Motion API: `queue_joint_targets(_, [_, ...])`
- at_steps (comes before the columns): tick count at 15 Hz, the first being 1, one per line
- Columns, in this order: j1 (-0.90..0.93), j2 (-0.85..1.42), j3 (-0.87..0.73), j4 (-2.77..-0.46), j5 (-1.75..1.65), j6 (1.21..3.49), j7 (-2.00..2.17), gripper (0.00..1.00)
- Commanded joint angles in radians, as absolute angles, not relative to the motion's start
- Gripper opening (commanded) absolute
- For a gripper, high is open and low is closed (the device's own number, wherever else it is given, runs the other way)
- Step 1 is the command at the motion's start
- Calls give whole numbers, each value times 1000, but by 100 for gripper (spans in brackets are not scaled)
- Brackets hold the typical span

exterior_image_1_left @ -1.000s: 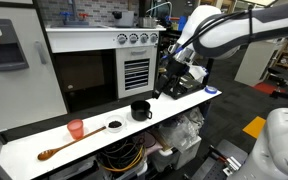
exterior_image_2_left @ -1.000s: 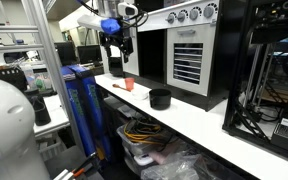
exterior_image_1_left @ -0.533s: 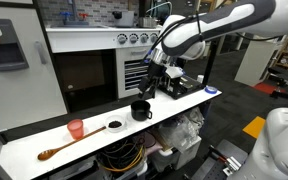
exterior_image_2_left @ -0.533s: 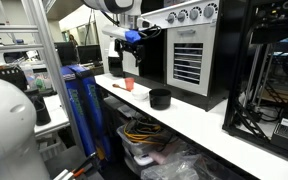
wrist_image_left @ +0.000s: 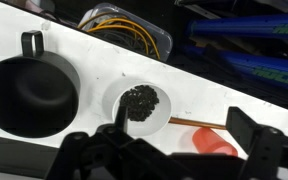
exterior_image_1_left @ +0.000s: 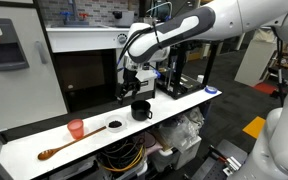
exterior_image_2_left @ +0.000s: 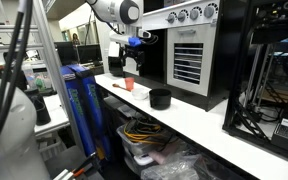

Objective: Pour the contents in the white bowl into the black mug

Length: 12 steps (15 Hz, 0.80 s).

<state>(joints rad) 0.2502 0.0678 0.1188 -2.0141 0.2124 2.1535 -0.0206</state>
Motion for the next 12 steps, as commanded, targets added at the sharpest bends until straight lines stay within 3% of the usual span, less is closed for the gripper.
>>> queue_joint_targets(1, [257, 179, 163, -1881, 76, 2072, 153, 100])
queue_joint_targets(12, [288, 283, 190, -1786, 23, 2072, 232, 100])
